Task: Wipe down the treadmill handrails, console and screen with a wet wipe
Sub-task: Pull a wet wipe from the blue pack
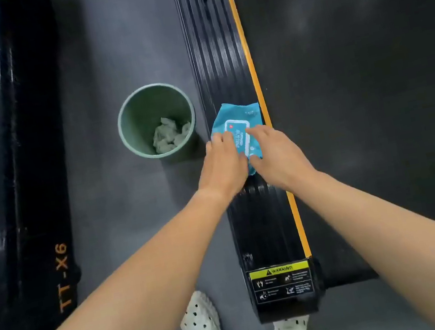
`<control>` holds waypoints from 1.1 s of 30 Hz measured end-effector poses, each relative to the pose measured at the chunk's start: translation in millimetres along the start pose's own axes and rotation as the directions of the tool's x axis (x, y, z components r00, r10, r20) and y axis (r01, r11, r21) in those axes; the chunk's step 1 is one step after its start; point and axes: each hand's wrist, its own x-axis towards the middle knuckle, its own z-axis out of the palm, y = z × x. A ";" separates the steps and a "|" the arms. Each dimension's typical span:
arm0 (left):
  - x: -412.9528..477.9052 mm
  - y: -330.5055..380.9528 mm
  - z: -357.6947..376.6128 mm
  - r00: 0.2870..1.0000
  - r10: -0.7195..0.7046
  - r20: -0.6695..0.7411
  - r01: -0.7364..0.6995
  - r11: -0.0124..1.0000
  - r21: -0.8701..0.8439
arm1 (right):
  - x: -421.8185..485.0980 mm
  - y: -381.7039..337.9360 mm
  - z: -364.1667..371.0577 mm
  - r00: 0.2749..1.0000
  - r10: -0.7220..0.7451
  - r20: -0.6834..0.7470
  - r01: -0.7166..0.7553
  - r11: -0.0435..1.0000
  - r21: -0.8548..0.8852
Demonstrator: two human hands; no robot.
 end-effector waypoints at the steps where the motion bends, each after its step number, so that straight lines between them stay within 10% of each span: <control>1: 8.5 -0.5 6.6 0.999 0.018 -0.031 -0.018 1.000 0.003 | 8.0 4.1 5.7 1.000 -0.004 -0.015 0.004 0.999 0.038; 24: 36.1 -14.7 13.0 0.986 -0.055 -0.160 0.042 0.996 -0.078 | 41.8 24.0 23.2 0.982 0.121 0.144 -0.145 0.974 0.172; 33: 32.6 -47.1 5.7 0.973 0.116 -0.198 -0.029 0.918 0.397 | 46.1 18.7 28.4 0.982 0.118 0.145 -0.133 0.986 0.096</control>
